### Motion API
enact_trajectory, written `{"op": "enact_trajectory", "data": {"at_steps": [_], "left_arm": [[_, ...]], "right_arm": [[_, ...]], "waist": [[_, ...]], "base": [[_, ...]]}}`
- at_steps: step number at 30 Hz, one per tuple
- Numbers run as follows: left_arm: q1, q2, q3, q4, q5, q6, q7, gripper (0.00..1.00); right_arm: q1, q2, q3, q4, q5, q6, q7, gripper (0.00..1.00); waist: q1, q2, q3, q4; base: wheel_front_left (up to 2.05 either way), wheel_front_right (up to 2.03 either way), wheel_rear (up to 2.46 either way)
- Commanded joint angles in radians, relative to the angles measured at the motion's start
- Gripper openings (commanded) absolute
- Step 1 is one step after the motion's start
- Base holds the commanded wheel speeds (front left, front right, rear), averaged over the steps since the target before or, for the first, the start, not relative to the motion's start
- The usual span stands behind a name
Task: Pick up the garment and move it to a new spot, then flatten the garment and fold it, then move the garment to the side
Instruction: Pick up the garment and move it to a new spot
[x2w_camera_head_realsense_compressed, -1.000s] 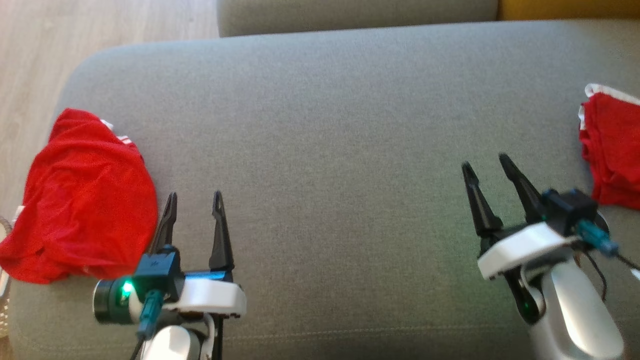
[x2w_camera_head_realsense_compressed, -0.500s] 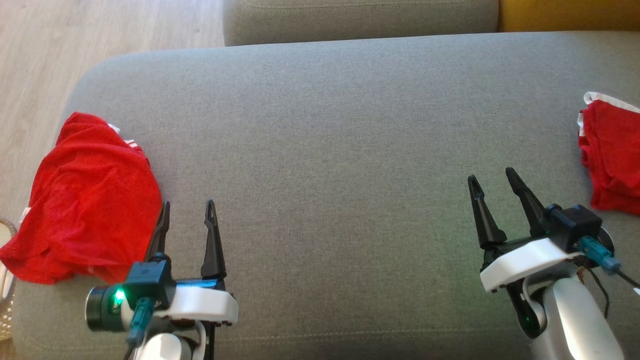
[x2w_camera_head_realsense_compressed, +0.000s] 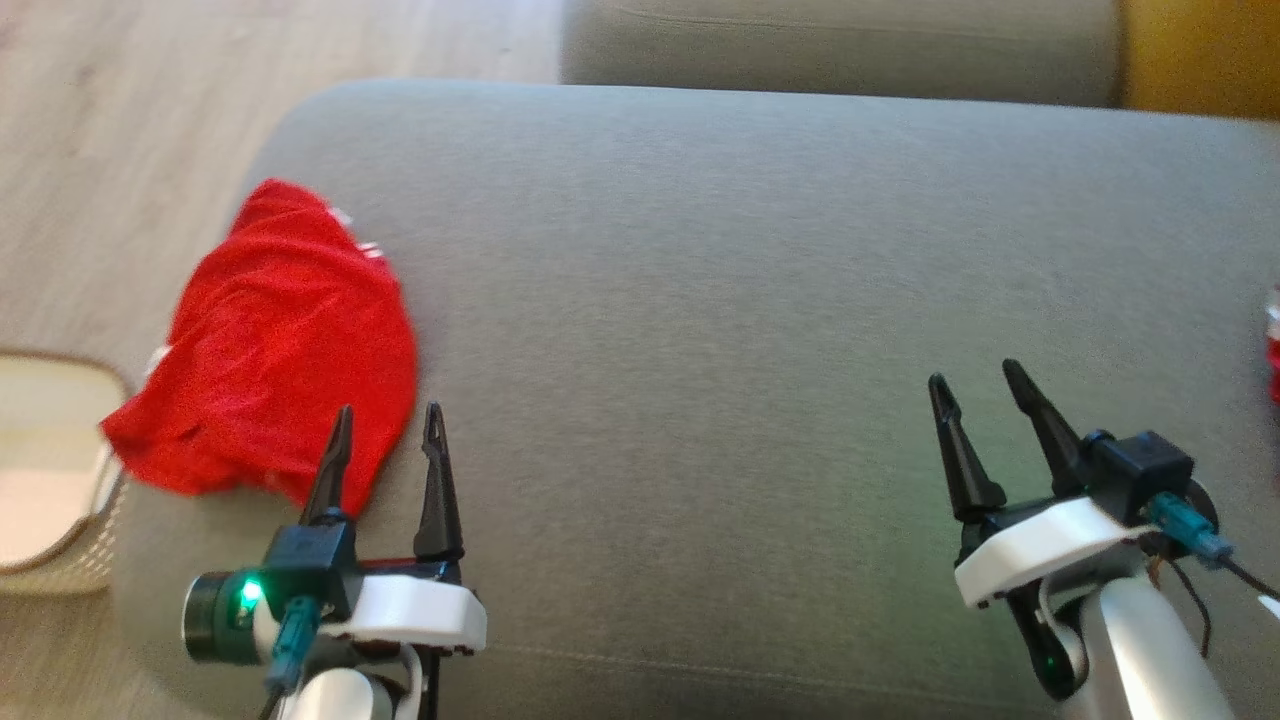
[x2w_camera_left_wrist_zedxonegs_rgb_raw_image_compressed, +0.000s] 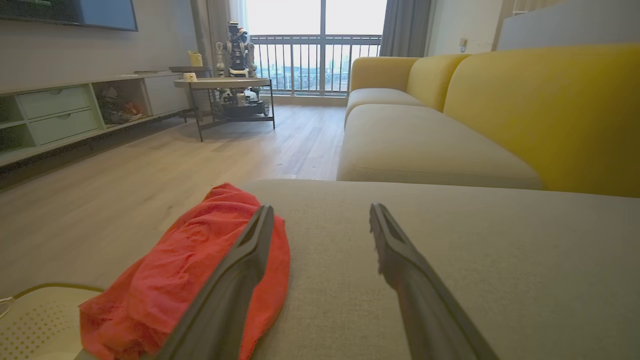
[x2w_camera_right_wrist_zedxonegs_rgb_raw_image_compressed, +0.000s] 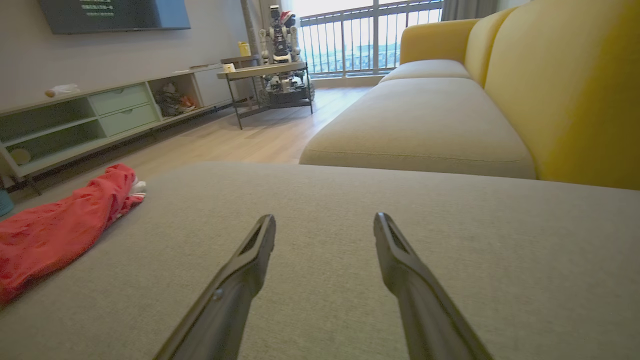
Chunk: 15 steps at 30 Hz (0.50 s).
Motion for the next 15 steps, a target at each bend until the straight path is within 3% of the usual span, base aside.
{"op": "enact_trajectory", "data": {"at_steps": [1, 15], "left_arm": [[-0.023, -0.002, 0.04, -0.033, 0.012, 0.0, -0.005, 1.0], [0.041, -0.002, 0.104, -0.049, 0.035, -0.022, -0.005, 1.0]], "right_arm": [[-0.016, 0.006, 0.03, -0.03, 0.006, 0.0, -0.007, 1.0], [0.005, 0.006, 0.09, -0.02, 0.042, 0.0, -0.007, 1.0]], "waist": [[0.0, 0.0, -0.004, 0.069], [0.0, 0.0, -0.022, 0.316]], "base": [[0.0, 0.0, 0.0], [0.0, 0.0, 0.0]]}}
